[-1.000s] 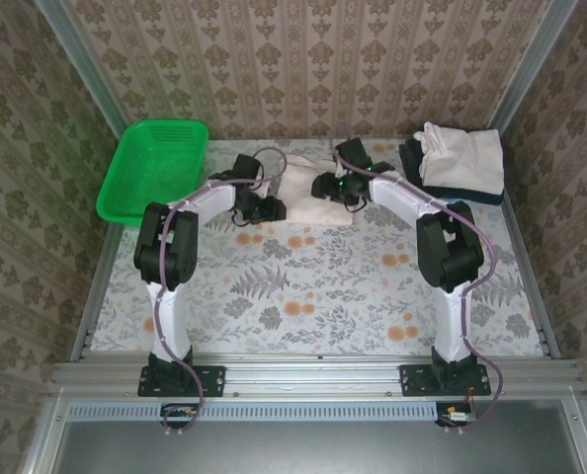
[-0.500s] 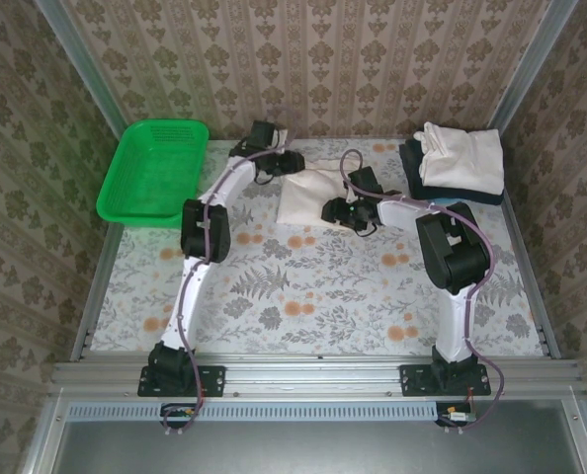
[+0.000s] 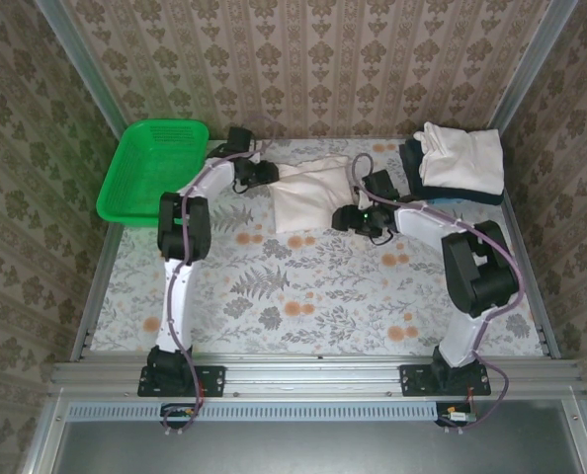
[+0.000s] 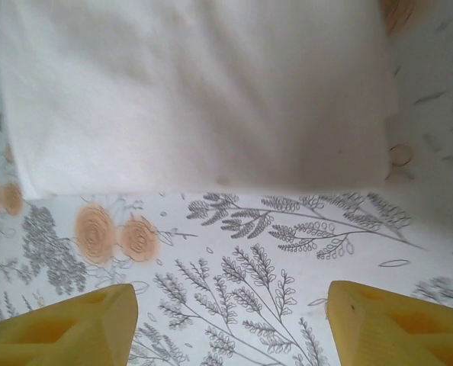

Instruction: Fold and stack the t-shirts

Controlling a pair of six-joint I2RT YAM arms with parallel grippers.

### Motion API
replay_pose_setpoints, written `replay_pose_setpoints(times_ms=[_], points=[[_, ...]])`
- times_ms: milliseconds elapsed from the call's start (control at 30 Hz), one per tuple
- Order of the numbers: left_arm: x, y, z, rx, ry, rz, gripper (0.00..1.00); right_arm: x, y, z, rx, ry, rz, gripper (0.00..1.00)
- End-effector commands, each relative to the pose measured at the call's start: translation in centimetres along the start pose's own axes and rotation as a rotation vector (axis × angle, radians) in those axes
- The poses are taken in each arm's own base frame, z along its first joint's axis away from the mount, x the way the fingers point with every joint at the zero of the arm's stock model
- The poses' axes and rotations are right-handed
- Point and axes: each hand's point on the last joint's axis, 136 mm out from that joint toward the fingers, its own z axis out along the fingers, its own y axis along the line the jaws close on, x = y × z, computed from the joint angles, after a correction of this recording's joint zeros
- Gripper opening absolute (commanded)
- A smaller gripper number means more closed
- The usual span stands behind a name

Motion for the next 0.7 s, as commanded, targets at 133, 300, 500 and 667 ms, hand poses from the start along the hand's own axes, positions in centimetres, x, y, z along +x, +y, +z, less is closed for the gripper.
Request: replay_pose_setpoints(times_ms=[133,300,500,667], points=[[0.2,-4.8,-7.0,-0.142,-0.102,0.161,0.54,-6.8,-2.4,1.5,0.19,-0.077,-0.029,0.71],[4.8,-8.7,-4.0,-0.077,-0.035,0.271,0.61,-10.1,-2.2,6.6,0.163,-0.045,-0.029,0.71],[11.2,-4.9,0.0,-0.097,0.117,0.203,0.57,-7.9,0.9,8.8,0.049,0.029,-0.021,0.68],[15.6,-1.6,-1.4,-0.149,0.184,0.134,0.55,-4.4,2.2,8.7,0.033,0.093,-0.025,0.66]])
